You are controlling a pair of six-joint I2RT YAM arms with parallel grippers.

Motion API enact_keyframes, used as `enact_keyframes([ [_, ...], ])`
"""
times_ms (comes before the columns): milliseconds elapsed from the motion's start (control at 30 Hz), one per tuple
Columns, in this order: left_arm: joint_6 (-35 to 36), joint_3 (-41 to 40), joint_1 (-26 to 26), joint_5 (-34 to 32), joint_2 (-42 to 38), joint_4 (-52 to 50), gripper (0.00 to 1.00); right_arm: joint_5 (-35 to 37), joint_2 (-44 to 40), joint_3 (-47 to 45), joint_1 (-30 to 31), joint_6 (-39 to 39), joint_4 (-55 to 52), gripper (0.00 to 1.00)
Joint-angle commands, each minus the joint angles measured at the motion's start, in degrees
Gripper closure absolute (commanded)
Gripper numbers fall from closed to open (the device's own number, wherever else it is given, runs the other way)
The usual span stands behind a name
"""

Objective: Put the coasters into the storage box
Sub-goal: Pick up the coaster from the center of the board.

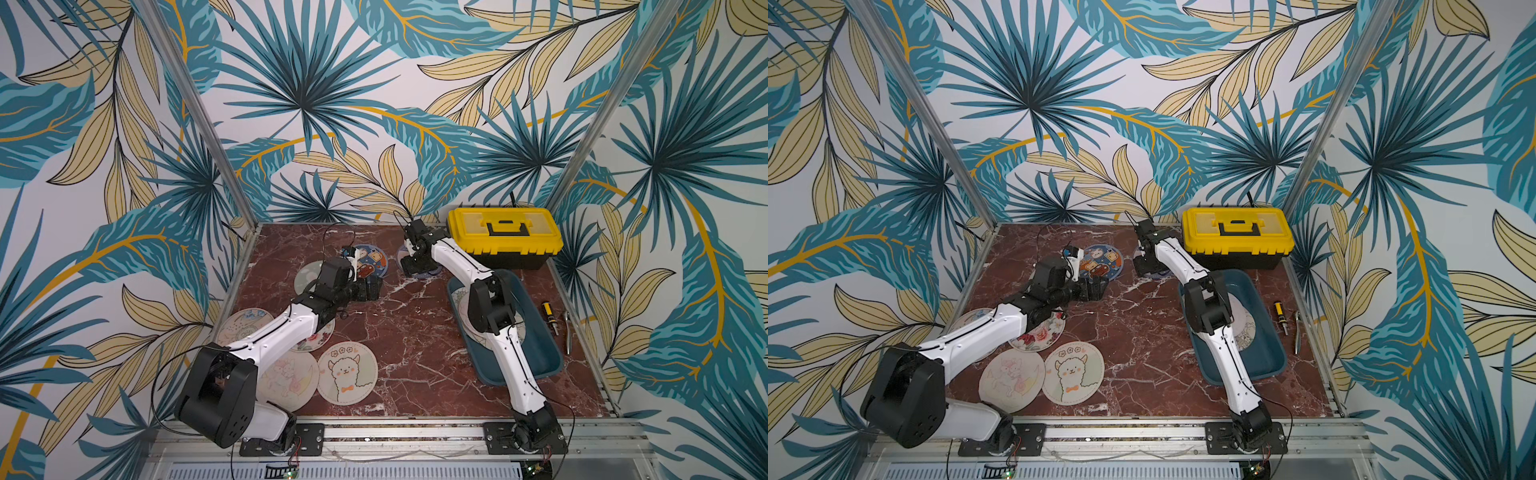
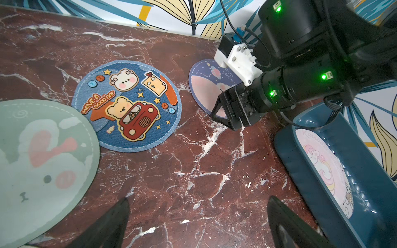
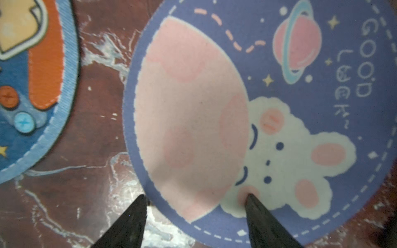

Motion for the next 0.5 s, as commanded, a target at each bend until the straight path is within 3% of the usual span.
enact_keyframes([
  [0, -0.16, -1.54, 0.37, -0.20, -0.79, 0.77, 0.00, 4.11, 4.59, -0.46, -0.28, -0.91, -6.34, 0.27],
  [267, -0.31, -1.45, 0.35, -0.17, -0.49, 0.79, 0.00, 4.78, 4.99, -0.51, -0.05, -3.24, -7.02, 0.33],
  [400, -0.31, -1.45, 0.36, -0.19, -0.55, 0.77, 0.00, 5.09, 5.55, -0.31, -0.12, -3.50, -7.45, 0.45],
  [467, -0.31, -1.45, 0.36, -0.22, -0.56, 0.77, 0.00, 4.55, 5.76, -0.02, -0.33, -2.92, -7.71, 0.46],
])
